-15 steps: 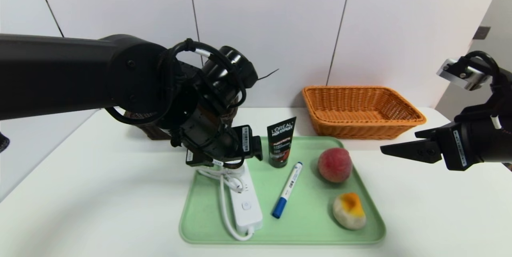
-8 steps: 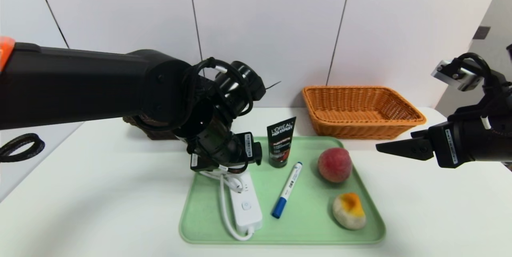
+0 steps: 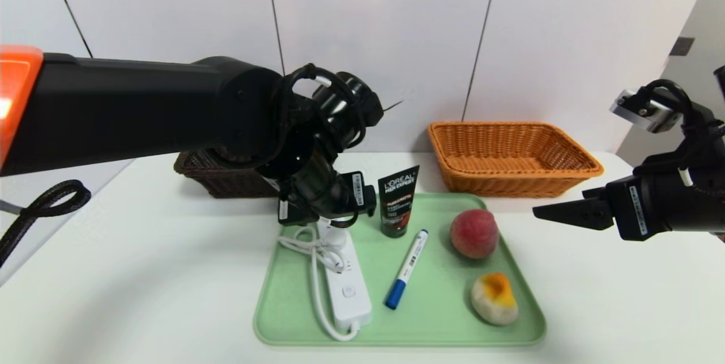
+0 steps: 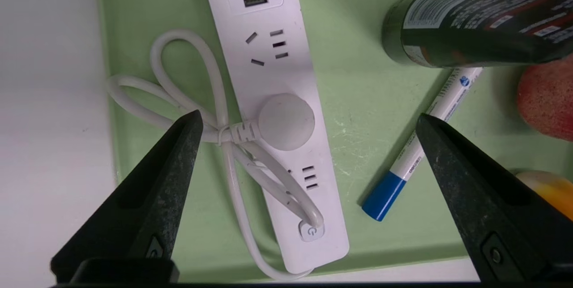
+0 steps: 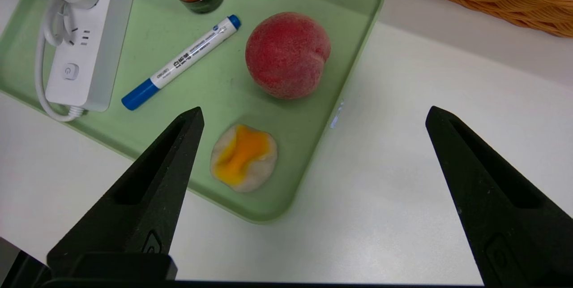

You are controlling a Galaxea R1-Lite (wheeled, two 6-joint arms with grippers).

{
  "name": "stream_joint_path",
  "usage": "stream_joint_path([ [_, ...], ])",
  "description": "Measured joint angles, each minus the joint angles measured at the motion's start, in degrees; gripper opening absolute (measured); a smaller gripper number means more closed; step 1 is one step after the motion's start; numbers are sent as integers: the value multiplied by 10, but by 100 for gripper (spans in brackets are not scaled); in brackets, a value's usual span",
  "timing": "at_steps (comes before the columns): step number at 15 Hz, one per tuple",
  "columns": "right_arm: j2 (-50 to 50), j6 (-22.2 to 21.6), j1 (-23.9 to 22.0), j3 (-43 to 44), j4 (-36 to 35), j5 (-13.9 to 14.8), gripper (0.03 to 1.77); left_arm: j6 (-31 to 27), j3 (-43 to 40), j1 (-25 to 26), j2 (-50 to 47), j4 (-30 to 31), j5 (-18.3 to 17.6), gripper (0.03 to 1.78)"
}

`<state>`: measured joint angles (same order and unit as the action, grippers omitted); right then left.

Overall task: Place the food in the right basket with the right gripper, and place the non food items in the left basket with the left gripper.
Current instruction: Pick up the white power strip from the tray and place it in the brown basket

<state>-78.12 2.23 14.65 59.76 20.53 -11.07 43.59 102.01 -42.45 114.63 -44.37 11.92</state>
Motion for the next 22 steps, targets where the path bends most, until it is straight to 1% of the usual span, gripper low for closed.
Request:
stream_joint_path([
  [5, 1, 0, -1, -4, 0, -1, 171, 8, 17, -1, 3, -72, 2, 169],
  [7, 0, 0, -1, -6, -1, -1, 171, 20, 20, -1, 3, -83, 1, 169],
  [12, 0, 0, -1, -11, -4, -2, 171, 58, 21, -2, 28, -86, -2, 169],
  [22, 0, 0, -2, -17, -4, -1, 171, 76, 24, -4, 67, -85, -2, 169],
])
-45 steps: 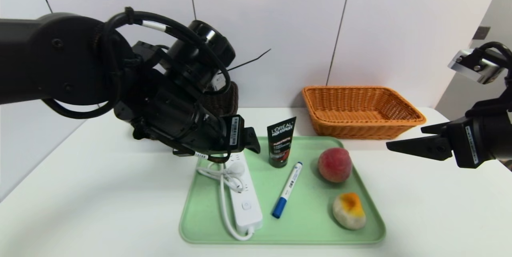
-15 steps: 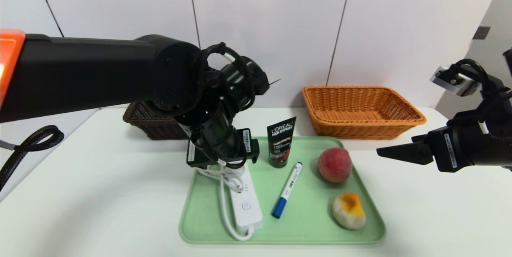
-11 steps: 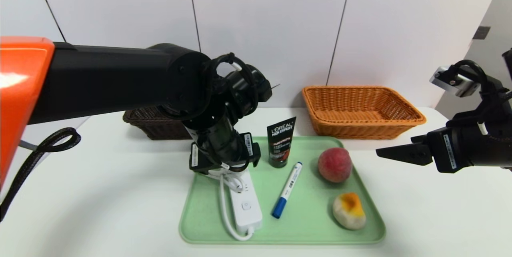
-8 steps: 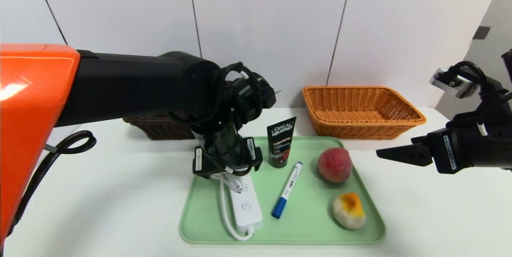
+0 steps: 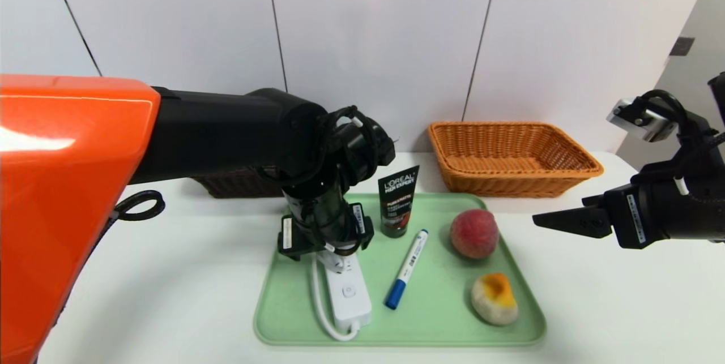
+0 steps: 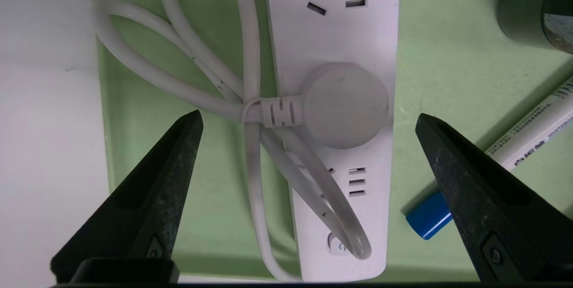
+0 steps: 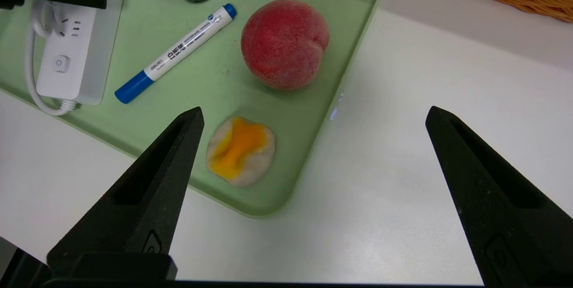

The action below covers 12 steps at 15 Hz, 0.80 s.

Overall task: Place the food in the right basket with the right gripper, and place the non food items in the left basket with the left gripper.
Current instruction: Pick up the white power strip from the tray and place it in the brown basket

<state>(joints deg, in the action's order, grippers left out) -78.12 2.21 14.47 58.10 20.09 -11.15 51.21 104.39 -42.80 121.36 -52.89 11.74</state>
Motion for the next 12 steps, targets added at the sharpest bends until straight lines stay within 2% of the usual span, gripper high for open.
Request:
stream_joint_path([
  [12, 1, 0, 0, -8, 0, -1, 171, 1, 43, 18, 54, 0, 0, 169],
])
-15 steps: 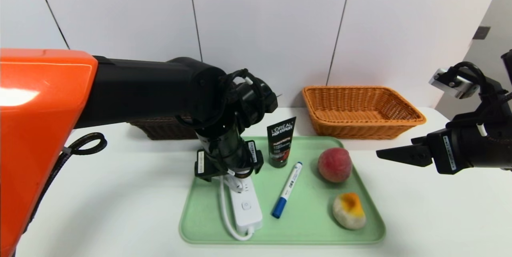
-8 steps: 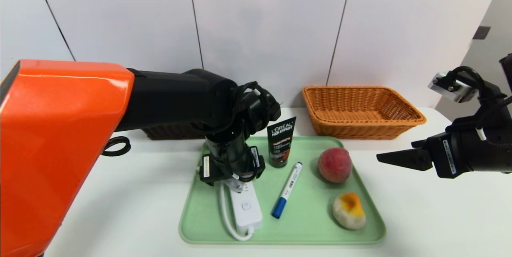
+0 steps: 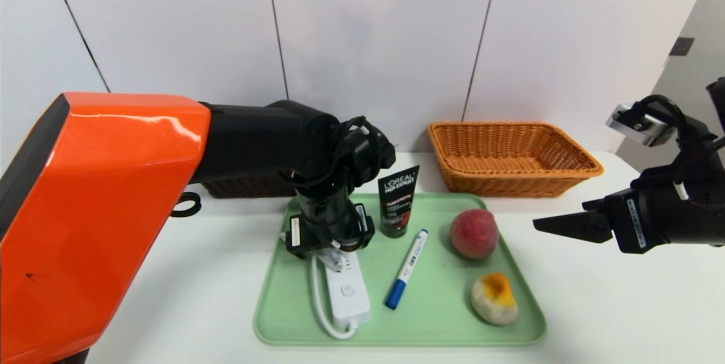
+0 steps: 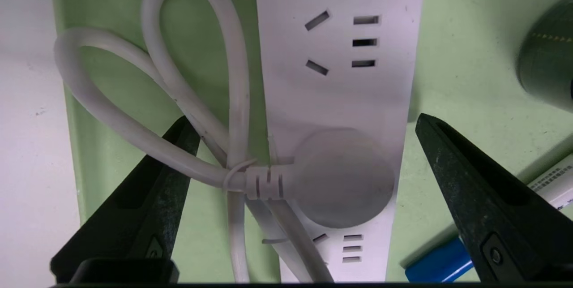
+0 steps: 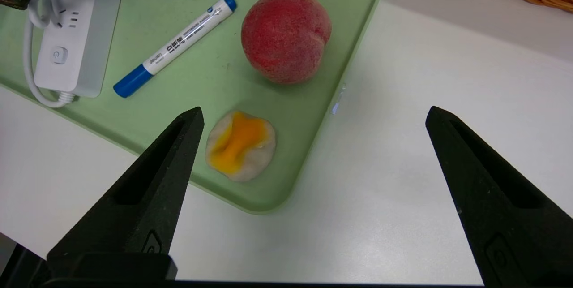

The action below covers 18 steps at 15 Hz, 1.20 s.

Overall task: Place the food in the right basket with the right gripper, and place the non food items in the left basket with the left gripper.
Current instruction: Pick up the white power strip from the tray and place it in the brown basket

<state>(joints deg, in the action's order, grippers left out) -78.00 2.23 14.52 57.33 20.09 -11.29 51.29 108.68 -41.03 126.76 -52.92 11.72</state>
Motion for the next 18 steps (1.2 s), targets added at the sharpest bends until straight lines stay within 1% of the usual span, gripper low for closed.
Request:
stream_joint_path([
  [5, -1, 1, 0, -1, -1, 0, 171, -1, 5, 2, 3, -1, -1, 168],
  [7, -1, 1, 0, -1, -1, 0, 171, -2, 5, 3, 3, -1, -1, 132],
  [8, -1, 1, 0, -1, -1, 0, 171, -2, 5, 3, 3, -1, -1, 119],
  [9, -1, 1, 0, -1, -1, 0, 171, -2, 5, 2, 3, -1, -1, 108],
  [10, -1, 1, 0, -1, -1, 0, 171, -2, 6, 2, 3, 0, -2, 103],
  [12, -1, 1, 0, -1, -1, 0, 171, -2, 6, 2, 2, -4, -2, 99],
  [18, 2, 1, 0, -5, -1, 0, 171, 1, 5, 6, -5, -31, 0, 94],
])
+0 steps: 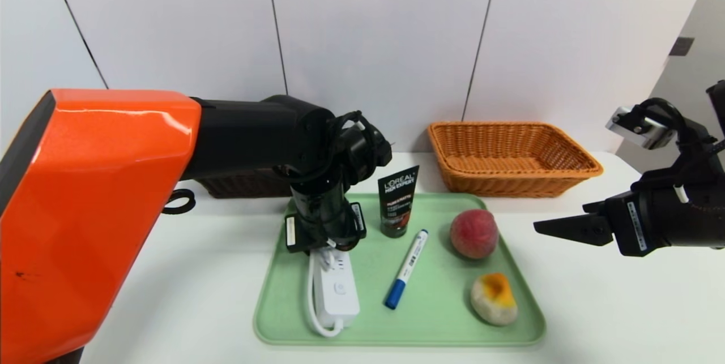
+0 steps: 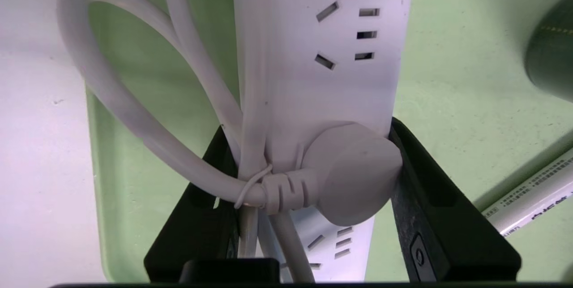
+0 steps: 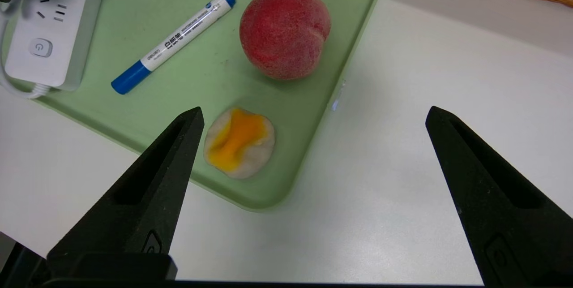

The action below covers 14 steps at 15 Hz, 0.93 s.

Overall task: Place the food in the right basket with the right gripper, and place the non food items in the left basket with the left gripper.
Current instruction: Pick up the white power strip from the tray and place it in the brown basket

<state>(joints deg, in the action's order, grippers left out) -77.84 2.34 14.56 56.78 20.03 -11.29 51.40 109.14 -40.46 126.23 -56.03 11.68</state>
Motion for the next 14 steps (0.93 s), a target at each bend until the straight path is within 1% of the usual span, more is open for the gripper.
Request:
stream_joint_path([
  [6, 1, 0, 0, 0, -5, 0, 171, -3, 1, 1, -19, -2, 0, 93],
  [12, 2, 0, 0, 0, -6, 0, 171, -10, 1, 1, -76, -3, 1, 92],
  [14, 2, 0, 0, 0, -5, 0, 171, -20, 1, 0, -102, -13, 0, 92],
])
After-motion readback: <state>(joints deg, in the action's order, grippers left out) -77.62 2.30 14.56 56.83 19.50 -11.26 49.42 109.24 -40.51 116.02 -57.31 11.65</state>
